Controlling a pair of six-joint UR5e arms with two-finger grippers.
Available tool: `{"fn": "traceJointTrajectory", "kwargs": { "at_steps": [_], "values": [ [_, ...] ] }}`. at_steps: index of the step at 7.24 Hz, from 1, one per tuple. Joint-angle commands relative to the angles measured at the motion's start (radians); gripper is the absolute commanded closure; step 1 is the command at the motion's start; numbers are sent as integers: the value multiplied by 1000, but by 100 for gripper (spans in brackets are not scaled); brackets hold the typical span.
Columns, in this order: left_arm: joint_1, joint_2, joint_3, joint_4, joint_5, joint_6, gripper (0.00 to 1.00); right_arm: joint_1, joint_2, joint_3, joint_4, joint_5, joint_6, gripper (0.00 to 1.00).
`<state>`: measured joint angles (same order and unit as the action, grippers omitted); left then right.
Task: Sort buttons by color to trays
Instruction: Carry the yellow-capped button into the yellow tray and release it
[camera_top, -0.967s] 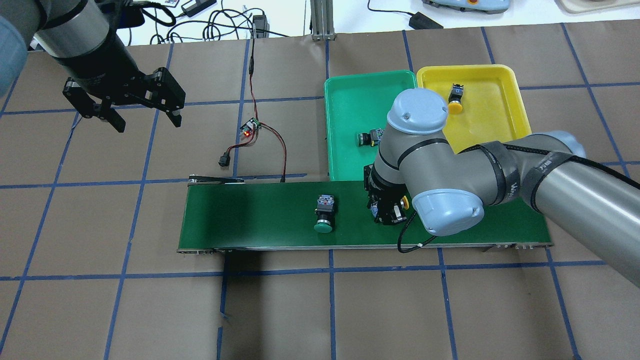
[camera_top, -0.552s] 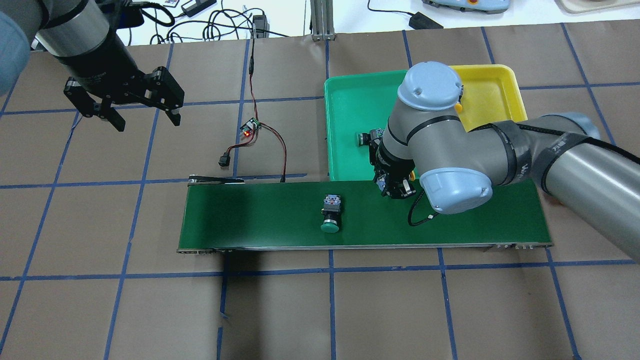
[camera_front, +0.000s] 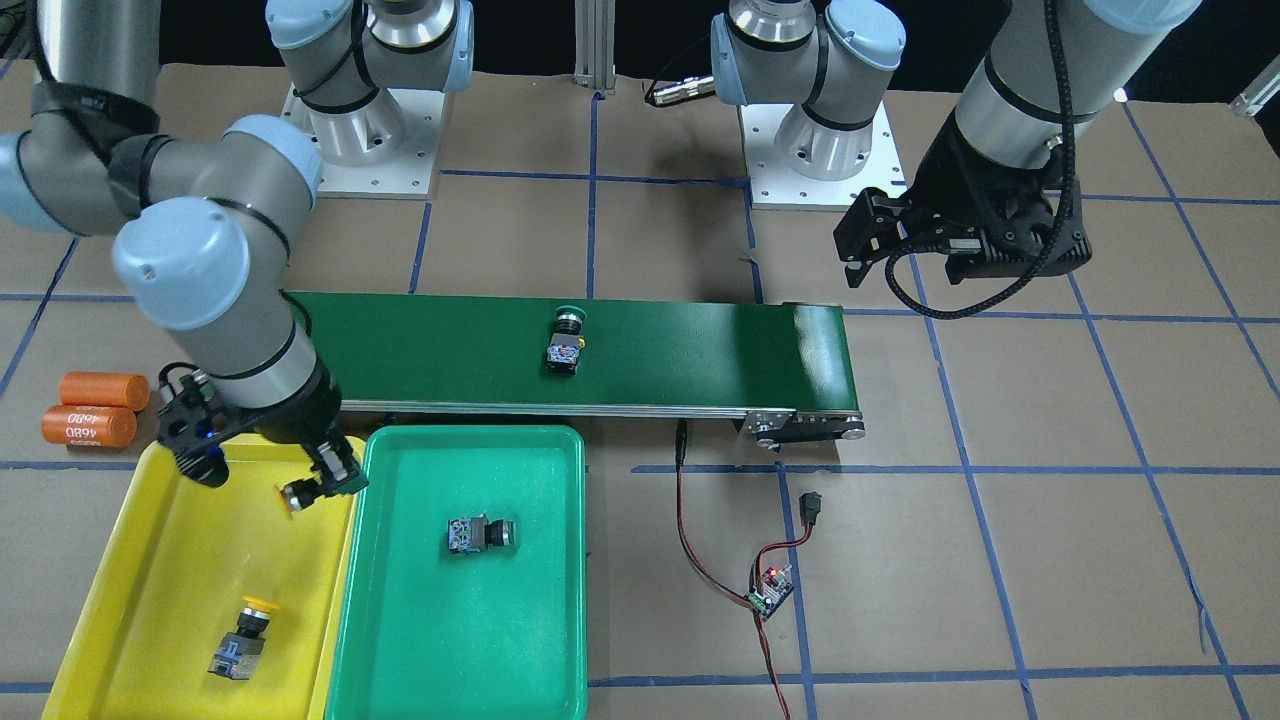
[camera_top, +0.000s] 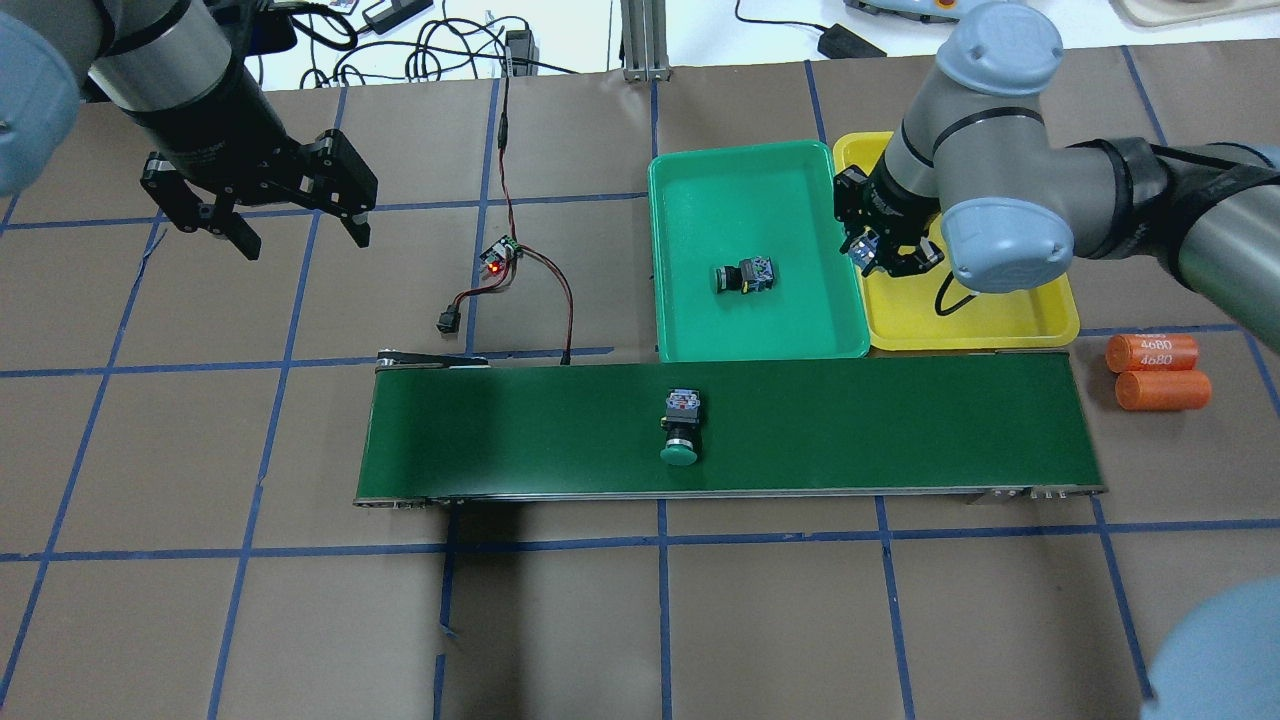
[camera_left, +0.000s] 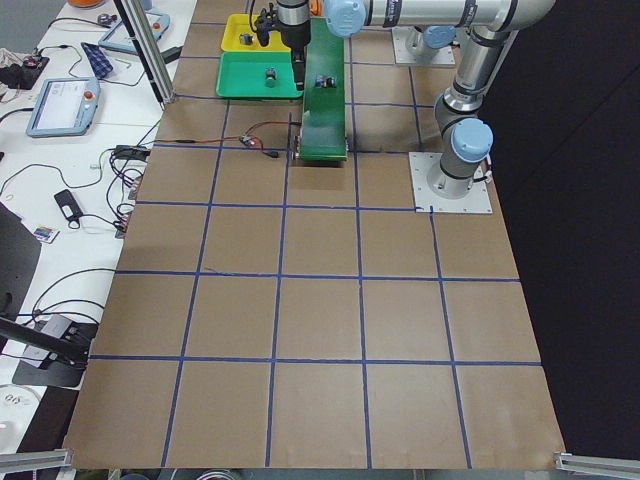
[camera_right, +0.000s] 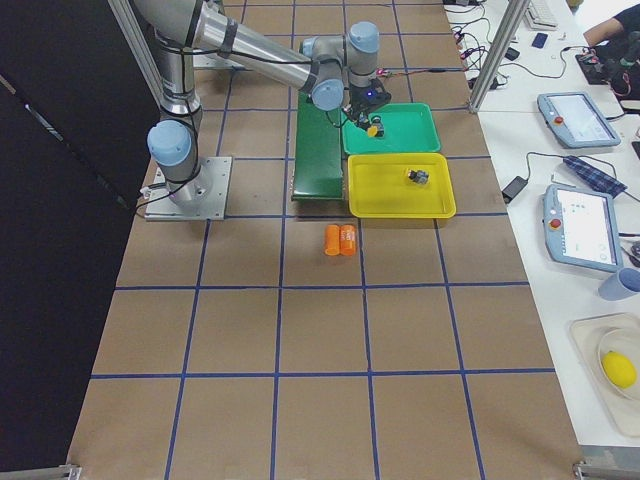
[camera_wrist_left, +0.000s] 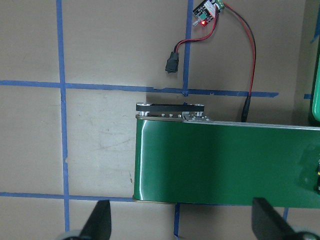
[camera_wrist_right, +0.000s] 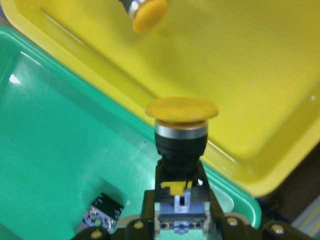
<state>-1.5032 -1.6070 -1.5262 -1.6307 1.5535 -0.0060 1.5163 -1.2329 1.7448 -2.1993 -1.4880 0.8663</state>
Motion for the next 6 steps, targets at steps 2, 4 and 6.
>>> {"fn": "traceJointTrajectory", "kwargs": {
  "at_steps": [2,4,6],
  "values": [
    [-11,32,4,-54,-19,9,0,-111,102,-82,-8,1,-177,100],
    [-29,39,-5,-55,19,81,0,-127,115,-83,-11,20,-167,3],
    [-32,35,-11,-55,71,87,0,-127,101,-85,-4,25,-197,0]
  ]
}}
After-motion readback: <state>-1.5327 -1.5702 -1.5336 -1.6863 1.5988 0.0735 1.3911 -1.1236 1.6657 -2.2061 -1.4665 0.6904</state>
